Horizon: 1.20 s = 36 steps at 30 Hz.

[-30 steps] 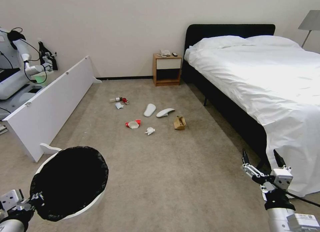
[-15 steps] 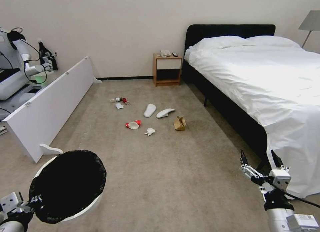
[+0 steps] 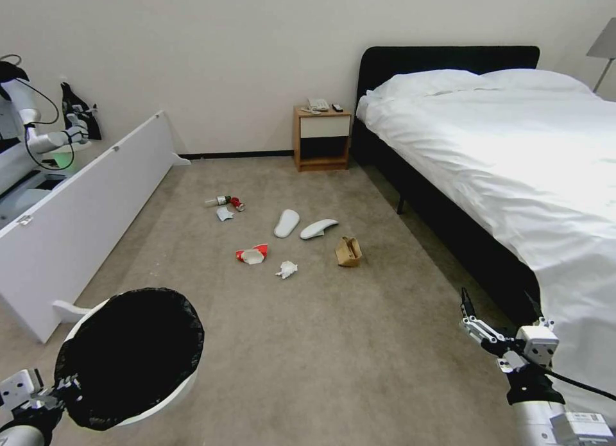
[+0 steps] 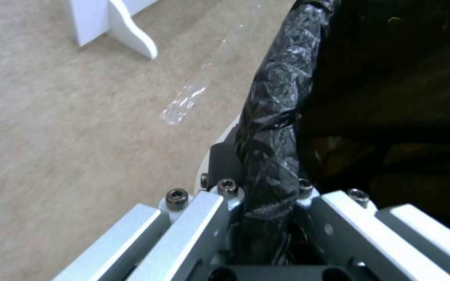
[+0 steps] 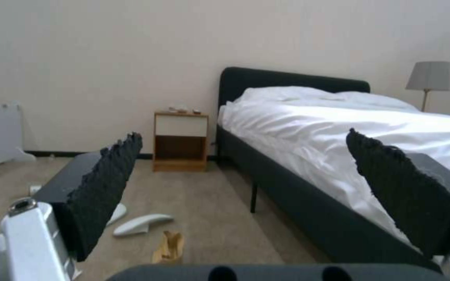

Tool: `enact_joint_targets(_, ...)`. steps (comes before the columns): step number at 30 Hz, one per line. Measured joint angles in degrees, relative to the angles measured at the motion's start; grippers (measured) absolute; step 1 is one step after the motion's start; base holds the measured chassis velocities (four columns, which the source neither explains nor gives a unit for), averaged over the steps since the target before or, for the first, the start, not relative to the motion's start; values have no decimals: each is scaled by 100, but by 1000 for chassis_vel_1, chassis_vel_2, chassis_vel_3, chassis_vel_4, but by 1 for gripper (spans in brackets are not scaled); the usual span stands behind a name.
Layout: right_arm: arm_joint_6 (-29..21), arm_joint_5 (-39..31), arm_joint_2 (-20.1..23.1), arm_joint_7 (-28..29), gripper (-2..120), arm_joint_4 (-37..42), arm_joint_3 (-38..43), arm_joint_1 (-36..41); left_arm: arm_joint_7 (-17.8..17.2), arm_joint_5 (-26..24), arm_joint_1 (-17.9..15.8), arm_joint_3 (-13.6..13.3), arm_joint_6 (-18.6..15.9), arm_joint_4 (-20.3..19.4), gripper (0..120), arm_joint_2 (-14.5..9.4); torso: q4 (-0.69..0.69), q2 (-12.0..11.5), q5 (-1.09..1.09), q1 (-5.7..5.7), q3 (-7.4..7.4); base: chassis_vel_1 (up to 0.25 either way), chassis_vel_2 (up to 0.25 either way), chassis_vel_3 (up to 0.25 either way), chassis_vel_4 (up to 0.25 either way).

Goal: Pick up the trash bin and place the garbage on the floor into it.

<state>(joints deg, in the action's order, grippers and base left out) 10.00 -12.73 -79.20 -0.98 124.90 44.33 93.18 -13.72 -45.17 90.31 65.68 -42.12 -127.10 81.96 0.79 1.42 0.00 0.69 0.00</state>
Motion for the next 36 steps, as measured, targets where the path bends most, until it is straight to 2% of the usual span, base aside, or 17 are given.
enact_joint_targets(36,-15,-34,-4,-37,100,-39,-11,-69,23,5,-61,20,-3,90,2,-15,1,-1,-2,0,0,-223,226,228,-228)
